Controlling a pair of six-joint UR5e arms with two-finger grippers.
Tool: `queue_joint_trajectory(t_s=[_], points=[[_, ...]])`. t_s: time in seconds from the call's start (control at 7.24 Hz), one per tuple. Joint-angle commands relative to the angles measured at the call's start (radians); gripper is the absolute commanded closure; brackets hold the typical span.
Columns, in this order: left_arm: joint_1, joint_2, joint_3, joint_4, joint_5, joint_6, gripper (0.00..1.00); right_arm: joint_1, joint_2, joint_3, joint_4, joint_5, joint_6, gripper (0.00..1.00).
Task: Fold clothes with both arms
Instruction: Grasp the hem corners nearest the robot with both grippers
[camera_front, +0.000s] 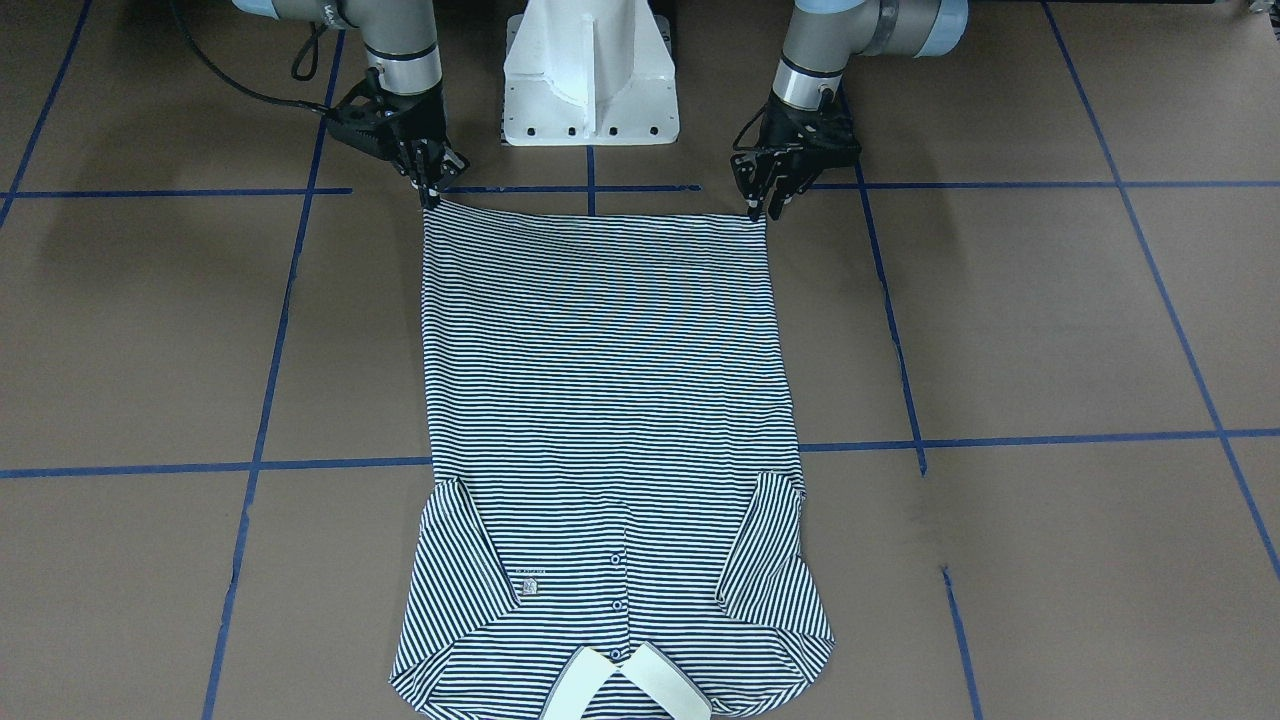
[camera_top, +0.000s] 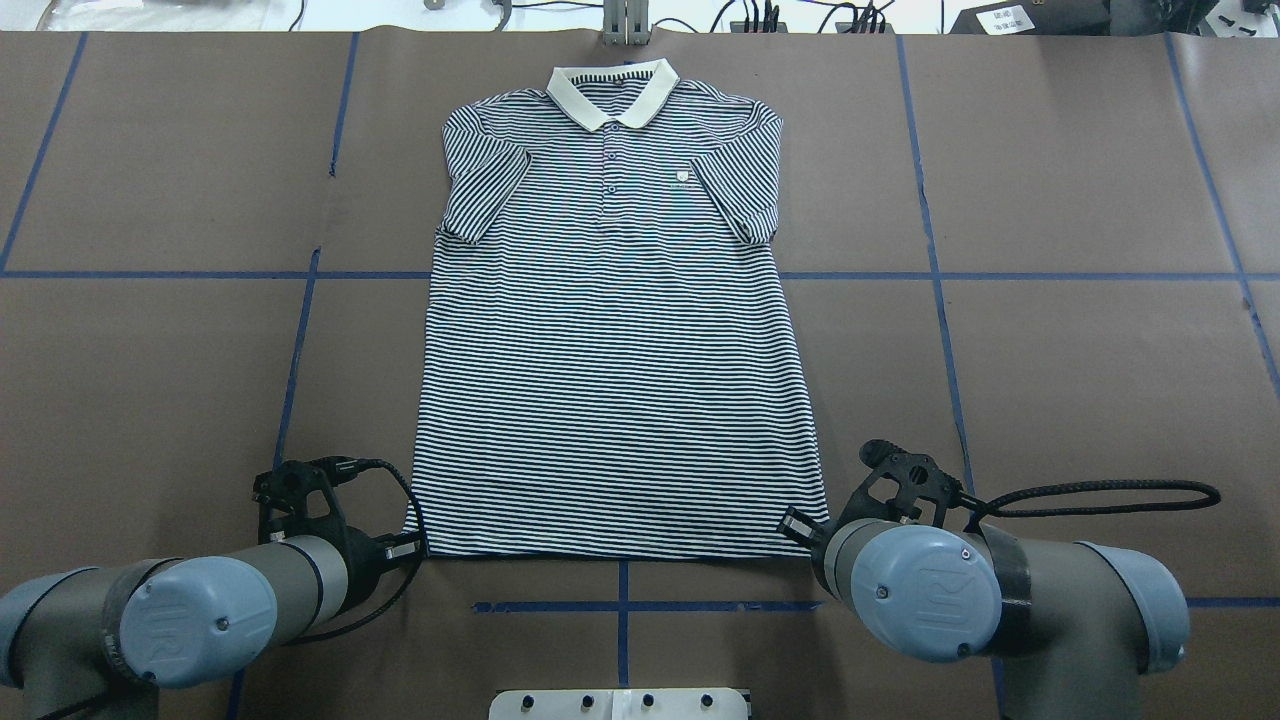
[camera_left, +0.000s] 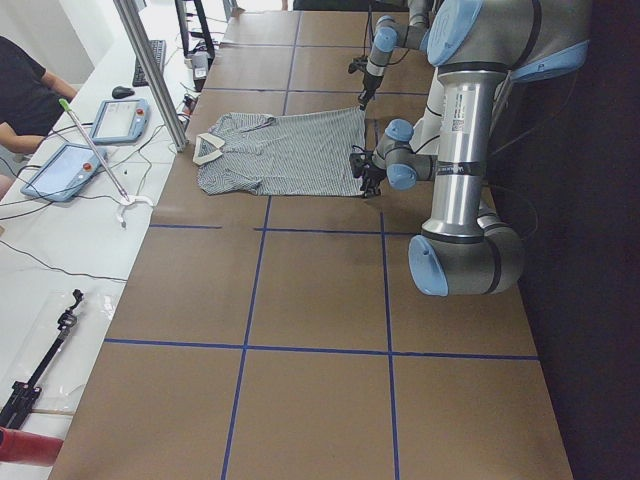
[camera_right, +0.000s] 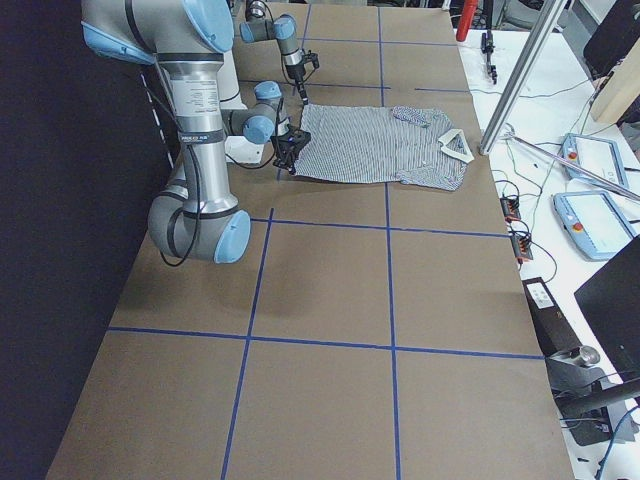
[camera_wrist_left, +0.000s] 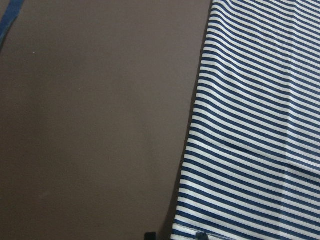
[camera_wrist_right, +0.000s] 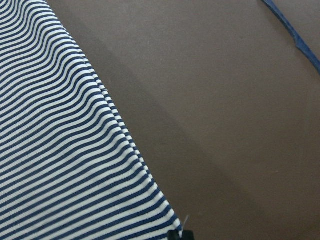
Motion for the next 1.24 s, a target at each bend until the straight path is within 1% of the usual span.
queue_joint_trajectory(t_s=[0.0,0.14,0.28,0.41,0.55,0.97,1.11], points=[[0.001,-0.002,0.003,0.0,0.0,0.001,0.68,0.0,0.001,-0.001,0.0,0.001,-0.001,1.0],[0.001,-0.009,0.003,0.0,0.0,0.001,0.72,-0.001,0.003,-0.001,0.0,0.001,-0.001,1.0],[0.001,-0.011,0.003,0.0,0.0,0.001,0.81,0.0,0.003,-0.001,0.0,0.001,-0.001,1.0],[0.001,-0.011,0.009,0.0,0.0,0.001,0.94,0.0,0.001,-0.001,0.0,0.001,-0.001,1.0],[0.001,-0.023,0.009,0.0,0.0,0.001,1.0,0.0,0.001,-0.001,0.0,0.001,-0.001,1.0],[-0.004,-0.035,-0.013,0.0,-0.006,0.001,1.0,0.0,0.001,0.002,0.001,0.002,-0.002,1.0],[-0.01,-0.04,-0.059,0.003,-0.006,-0.001,1.0,0.002,-0.003,0.018,0.0,0.002,-0.002,1.0]])
